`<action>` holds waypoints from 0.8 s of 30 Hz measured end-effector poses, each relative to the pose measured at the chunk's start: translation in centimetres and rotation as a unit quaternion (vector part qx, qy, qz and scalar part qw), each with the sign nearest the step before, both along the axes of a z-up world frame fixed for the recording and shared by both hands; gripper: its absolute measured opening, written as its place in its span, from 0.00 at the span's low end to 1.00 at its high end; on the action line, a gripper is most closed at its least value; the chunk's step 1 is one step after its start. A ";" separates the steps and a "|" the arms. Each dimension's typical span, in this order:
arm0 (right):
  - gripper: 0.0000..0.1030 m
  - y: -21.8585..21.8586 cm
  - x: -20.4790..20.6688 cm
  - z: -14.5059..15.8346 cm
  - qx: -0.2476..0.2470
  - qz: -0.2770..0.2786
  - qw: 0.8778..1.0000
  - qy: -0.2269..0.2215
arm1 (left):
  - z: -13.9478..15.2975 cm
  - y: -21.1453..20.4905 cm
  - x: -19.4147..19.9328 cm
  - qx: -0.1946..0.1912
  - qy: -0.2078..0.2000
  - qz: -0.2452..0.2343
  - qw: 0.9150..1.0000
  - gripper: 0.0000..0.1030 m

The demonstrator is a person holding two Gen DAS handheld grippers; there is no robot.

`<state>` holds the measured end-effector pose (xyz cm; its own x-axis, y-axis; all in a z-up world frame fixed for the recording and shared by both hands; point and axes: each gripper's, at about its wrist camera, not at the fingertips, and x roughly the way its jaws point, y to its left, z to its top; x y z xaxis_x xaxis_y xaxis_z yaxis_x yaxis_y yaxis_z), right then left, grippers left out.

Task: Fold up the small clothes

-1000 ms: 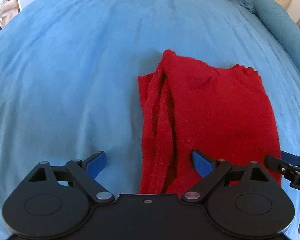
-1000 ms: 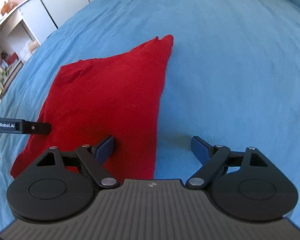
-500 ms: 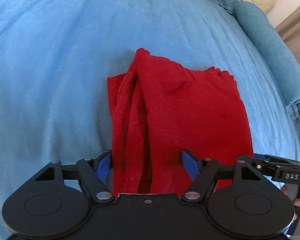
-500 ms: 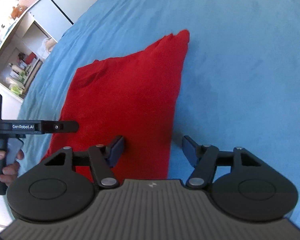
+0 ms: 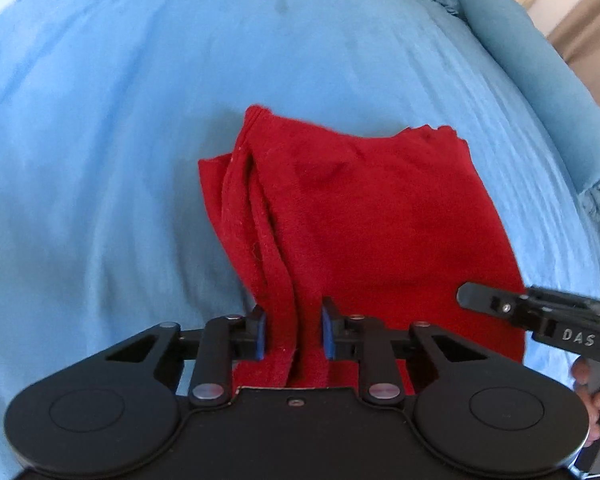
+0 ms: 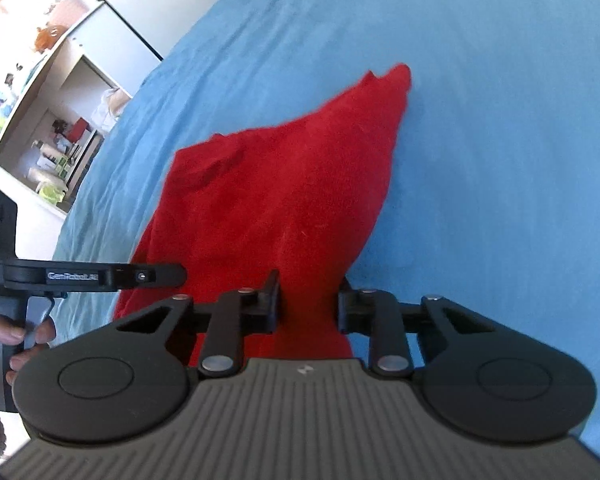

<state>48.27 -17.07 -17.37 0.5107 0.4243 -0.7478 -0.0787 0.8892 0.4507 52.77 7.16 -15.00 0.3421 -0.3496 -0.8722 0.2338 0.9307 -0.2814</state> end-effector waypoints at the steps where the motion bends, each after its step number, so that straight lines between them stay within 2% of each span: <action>1: 0.38 0.2 -0.3 0.7 -0.005 0.002 1.000 -0.011 | 0.7 -0.3 -0.4 0.002 -0.012 -0.005 1.000 0.26; 4: 0.37 0.6 -1.1 2.8 -0.011 0.009 0.999 -0.041 | 2.7 -0.9 -2.0 -0.013 -0.032 -0.015 0.999 0.26; 8: 0.37 0.0 -3.3 5.8 -0.021 0.012 0.997 -0.068 | 5.3 -2.7 -4.9 -0.007 -0.053 -0.030 0.998 0.26; 12: 0.37 -2.3 -7.0 8.0 -0.028 0.010 0.997 -0.069 | 6.3 -4.3 -8.6 -0.025 -0.040 -0.030 0.998 0.26; 15: 0.37 -4.0 -9.9 8.7 -0.043 0.009 0.997 -0.057 | 5.2 -5.9 -10.9 -0.031 -0.017 -0.027 0.999 0.26; 20: 0.37 -6.7 -14.8 6.5 -0.053 0.006 0.998 -0.022 | 1.7 -7.8 -14.2 -0.027 0.018 -0.017 0.999 0.26; 24: 0.38 -8.2 -17.0 2.6 -0.050 -0.009 0.999 0.000 | -0.1 -8.0 -15.4 -0.004 -0.005 -0.009 1.000 0.27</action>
